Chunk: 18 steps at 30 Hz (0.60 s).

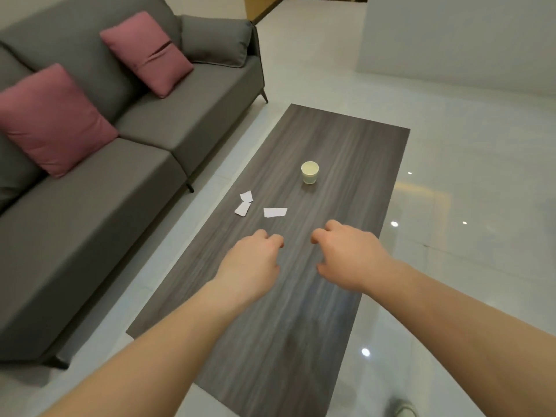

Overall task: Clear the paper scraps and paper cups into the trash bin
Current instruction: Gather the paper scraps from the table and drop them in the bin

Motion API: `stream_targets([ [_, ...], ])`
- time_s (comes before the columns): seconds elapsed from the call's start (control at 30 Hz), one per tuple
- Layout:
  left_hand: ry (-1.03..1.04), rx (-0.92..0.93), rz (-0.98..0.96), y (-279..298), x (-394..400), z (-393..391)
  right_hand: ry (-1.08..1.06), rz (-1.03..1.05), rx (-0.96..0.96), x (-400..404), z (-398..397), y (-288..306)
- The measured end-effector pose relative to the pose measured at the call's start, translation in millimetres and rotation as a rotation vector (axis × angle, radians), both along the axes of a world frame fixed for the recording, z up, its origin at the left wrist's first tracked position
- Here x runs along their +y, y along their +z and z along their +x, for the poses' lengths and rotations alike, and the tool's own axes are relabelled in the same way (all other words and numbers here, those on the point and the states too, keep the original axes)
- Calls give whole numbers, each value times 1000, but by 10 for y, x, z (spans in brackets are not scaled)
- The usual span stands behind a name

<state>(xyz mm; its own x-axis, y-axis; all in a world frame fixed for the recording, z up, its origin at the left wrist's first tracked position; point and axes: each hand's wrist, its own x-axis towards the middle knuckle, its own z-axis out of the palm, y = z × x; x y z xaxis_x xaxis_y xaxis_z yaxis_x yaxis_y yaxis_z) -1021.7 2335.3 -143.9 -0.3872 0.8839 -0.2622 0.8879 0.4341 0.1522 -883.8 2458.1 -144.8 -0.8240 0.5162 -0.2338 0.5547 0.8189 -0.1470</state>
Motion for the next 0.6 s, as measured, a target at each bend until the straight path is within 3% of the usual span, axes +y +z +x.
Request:
stream_targets([
  [0.33, 237, -26, -20, -99, 1076, 582, 205, -55, 15, 1182, 367, -146],
  [0.6, 355, -21, -38, -227, 1339, 336, 309, -81, -50, 1720, 74, -325],
])
